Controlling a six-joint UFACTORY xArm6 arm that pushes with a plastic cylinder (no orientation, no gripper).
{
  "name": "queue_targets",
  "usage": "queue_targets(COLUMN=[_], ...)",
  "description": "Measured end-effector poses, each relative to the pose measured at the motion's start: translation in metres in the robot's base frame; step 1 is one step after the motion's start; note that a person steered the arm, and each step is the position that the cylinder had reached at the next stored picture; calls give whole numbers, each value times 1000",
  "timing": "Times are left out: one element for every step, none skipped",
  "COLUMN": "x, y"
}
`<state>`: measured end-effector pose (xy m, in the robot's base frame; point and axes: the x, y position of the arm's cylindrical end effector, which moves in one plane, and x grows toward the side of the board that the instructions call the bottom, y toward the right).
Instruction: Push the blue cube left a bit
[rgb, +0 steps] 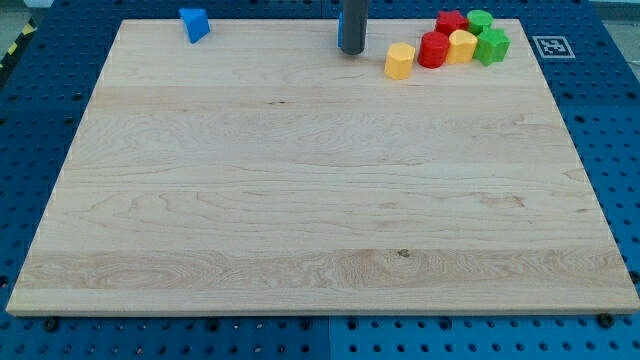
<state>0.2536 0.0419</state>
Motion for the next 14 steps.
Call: queue_targets(x=[-1,-1,-1,-9,-31,-34,-34,-33,-31,-31,-29,-27,-27,-27], y=[0,13,40,45,41,38,35,35,35,35,34,32,20,1])
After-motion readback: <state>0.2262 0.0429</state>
